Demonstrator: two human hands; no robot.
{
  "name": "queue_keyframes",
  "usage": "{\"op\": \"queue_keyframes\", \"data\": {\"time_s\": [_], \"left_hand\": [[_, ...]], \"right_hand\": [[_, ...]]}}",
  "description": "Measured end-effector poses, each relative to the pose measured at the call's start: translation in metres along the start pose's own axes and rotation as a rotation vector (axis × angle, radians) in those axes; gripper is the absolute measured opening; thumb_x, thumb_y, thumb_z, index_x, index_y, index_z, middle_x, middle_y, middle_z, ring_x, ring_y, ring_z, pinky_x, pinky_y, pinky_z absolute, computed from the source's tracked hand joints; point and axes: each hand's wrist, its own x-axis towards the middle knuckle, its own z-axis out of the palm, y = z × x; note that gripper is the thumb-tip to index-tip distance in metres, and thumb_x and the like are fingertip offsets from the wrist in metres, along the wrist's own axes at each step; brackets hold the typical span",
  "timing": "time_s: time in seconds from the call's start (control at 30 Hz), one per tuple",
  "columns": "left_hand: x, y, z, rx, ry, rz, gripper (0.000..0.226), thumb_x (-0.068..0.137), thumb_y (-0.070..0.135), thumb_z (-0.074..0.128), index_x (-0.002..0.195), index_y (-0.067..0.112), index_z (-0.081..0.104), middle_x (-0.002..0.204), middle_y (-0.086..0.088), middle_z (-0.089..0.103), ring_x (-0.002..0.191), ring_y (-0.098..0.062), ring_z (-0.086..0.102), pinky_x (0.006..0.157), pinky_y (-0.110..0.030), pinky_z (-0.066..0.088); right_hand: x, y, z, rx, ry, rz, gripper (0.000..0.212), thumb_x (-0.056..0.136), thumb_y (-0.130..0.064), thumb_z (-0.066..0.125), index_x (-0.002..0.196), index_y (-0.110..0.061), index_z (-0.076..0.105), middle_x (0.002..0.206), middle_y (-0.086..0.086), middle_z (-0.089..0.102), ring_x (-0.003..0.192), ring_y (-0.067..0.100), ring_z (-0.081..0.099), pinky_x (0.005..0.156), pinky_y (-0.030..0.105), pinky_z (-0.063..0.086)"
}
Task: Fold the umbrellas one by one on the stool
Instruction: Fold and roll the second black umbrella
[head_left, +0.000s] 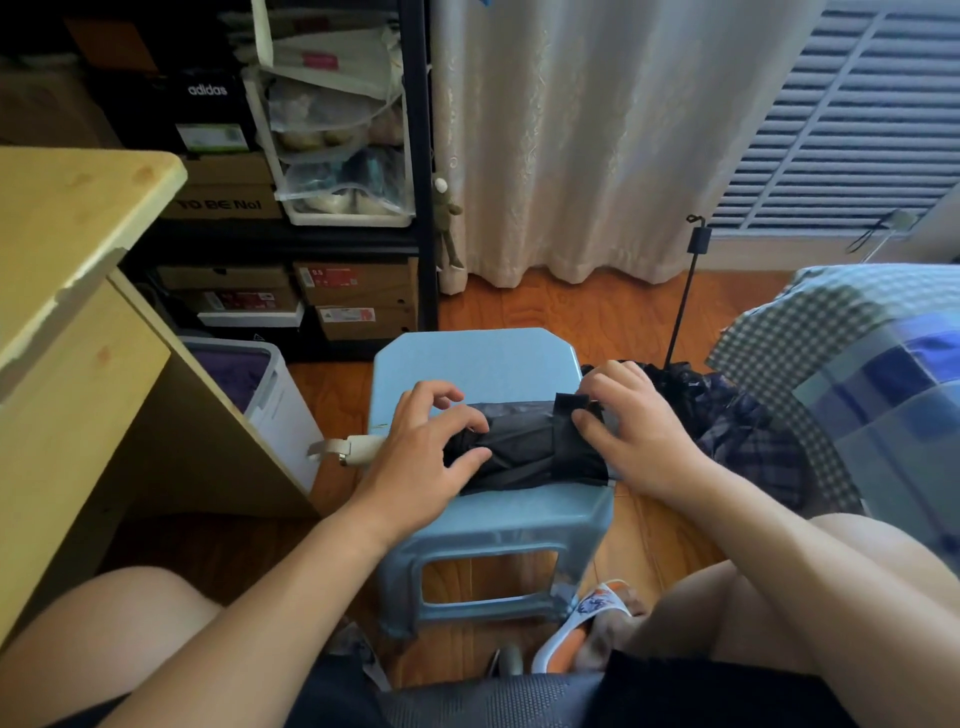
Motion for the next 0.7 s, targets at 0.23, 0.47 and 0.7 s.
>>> {"op": "queue_keyframes", "data": {"time_s": [0.23, 0.47, 0.7], "left_hand": [[0.005, -0.004, -0.001, -0.058, 0.021, -0.038, 0.016, 0.099, 0.029, 0.064, 0.114, 0.025, 0.068, 0.115, 0.013, 0.048, 0.112, -0.007, 0.051, 0.099, -0.028, 0.045], [0.01, -0.003, -0.006, -0.093, -0.041, -0.12, 0.018, 0.095, 0.03, 0.07, 0.114, 0.031, 0.07, 0.118, 0.011, 0.047, 0.114, -0.001, 0.048, 0.099, -0.012, 0.036], [0.014, 0.002, -0.012, -0.224, -0.097, -0.181, 0.019, 0.092, 0.027, 0.075, 0.103, 0.04, 0.069, 0.128, 0.011, 0.044, 0.123, 0.008, 0.042, 0.103, -0.013, 0.03]], "right_hand": [[-0.003, 0.003, 0.005, -0.119, -0.055, -0.073, 0.015, 0.106, -0.028, 0.051, 0.111, -0.018, 0.06, 0.108, -0.008, 0.057, 0.103, 0.019, 0.046, 0.089, 0.039, 0.046], [-0.004, 0.002, 0.0, 0.019, -0.065, 0.017, 0.007, 0.096, -0.019, 0.07, 0.102, -0.018, 0.068, 0.102, -0.006, 0.056, 0.103, 0.021, 0.048, 0.091, 0.04, 0.046], [-0.006, -0.002, -0.013, 0.316, -0.034, 0.15, 0.023, 0.088, -0.006, 0.077, 0.078, -0.019, 0.061, 0.092, 0.002, 0.06, 0.091, 0.023, 0.058, 0.083, 0.036, 0.046]]}}
